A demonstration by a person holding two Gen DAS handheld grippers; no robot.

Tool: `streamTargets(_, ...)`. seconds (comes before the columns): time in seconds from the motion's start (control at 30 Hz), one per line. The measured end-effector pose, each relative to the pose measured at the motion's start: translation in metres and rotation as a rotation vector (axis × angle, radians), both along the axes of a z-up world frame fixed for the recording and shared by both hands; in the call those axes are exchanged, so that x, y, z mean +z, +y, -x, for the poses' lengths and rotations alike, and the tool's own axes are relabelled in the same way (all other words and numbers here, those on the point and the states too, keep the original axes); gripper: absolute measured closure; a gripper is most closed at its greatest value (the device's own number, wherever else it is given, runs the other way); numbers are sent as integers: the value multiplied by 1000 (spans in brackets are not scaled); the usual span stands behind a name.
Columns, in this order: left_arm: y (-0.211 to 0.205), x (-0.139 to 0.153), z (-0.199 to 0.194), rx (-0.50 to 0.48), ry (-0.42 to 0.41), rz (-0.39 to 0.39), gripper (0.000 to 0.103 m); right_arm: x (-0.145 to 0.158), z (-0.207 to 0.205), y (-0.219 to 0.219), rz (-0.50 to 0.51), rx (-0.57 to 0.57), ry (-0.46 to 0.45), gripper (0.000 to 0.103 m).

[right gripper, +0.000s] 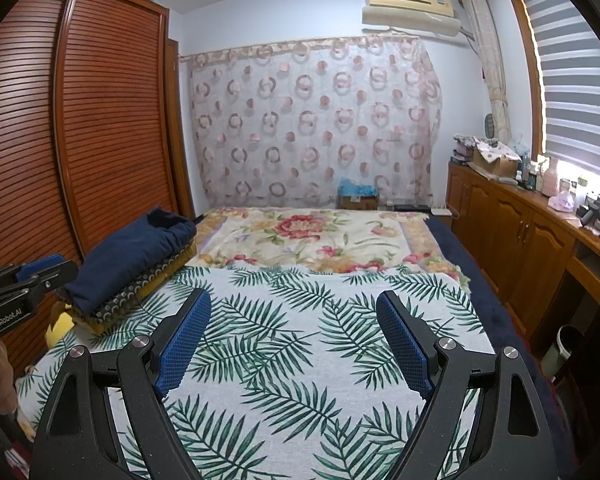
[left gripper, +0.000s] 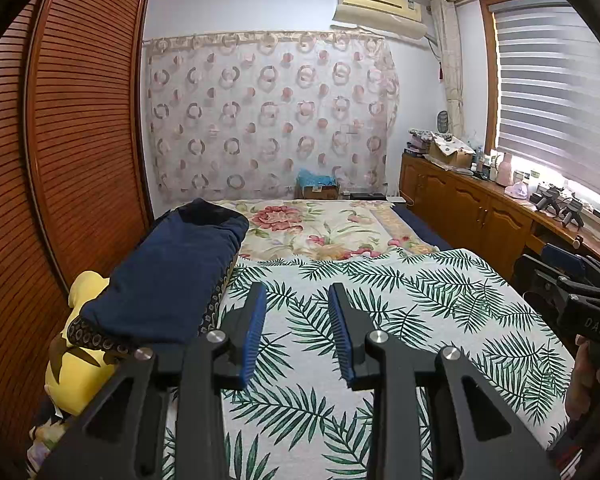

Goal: Fold small clothes

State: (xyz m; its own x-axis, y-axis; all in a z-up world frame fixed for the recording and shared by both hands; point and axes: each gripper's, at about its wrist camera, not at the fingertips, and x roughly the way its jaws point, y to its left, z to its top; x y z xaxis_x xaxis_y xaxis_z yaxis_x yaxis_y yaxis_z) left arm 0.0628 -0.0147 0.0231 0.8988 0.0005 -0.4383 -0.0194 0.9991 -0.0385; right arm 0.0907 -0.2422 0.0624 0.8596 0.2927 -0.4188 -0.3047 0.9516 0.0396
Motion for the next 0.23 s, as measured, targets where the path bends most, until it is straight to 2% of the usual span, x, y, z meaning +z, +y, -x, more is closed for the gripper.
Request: streamTargets(0.23,1,0,1,-1,-1,1,72,0,0,0,0,0,0,16)
